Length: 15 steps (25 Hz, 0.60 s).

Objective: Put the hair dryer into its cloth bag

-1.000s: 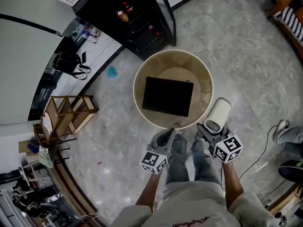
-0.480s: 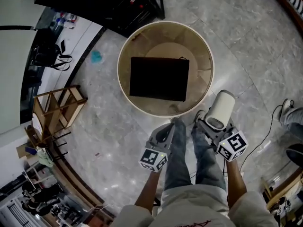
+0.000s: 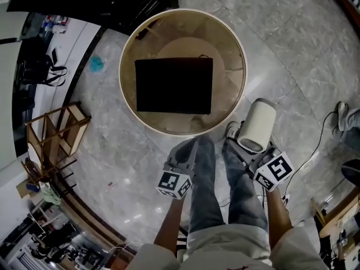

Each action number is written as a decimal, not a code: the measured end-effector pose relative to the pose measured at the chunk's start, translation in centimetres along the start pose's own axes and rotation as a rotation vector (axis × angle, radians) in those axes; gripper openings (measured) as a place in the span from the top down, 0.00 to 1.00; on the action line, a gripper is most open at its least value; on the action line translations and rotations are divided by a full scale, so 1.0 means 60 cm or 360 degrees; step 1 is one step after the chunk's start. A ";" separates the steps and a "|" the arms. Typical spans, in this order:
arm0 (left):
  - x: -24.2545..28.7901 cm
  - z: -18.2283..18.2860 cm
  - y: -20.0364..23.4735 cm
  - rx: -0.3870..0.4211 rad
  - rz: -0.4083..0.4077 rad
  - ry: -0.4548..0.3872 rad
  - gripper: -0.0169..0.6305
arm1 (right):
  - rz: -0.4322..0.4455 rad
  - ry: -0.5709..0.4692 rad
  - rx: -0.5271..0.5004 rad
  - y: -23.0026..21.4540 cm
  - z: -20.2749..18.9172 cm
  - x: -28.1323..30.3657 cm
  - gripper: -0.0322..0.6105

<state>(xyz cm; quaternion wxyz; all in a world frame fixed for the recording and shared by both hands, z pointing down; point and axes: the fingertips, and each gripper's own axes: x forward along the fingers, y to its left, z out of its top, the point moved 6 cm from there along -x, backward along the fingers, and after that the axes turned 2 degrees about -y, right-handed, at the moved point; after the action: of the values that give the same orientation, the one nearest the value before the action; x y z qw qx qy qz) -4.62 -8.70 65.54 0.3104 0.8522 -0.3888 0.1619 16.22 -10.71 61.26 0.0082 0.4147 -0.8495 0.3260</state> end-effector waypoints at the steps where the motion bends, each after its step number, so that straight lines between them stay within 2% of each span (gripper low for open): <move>1: 0.006 -0.005 0.004 -0.0005 -0.0002 0.0012 0.92 | -0.0007 -0.0005 0.0002 -0.001 -0.002 -0.001 0.52; 5: 0.043 -0.019 0.024 -0.0030 0.0000 0.0082 0.92 | -0.0042 -0.0023 0.0018 -0.011 -0.008 -0.012 0.52; 15: 0.159 -0.016 0.074 0.0034 0.0070 0.0209 0.92 | -0.0159 -0.0067 0.0052 -0.041 -0.021 -0.047 0.52</move>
<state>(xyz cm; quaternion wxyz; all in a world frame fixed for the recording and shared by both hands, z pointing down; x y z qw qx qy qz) -1.88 -15.68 73.00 0.3224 0.8343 -0.3844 0.2285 19.50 -9.14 62.79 -0.0004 0.4633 -0.8223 0.3303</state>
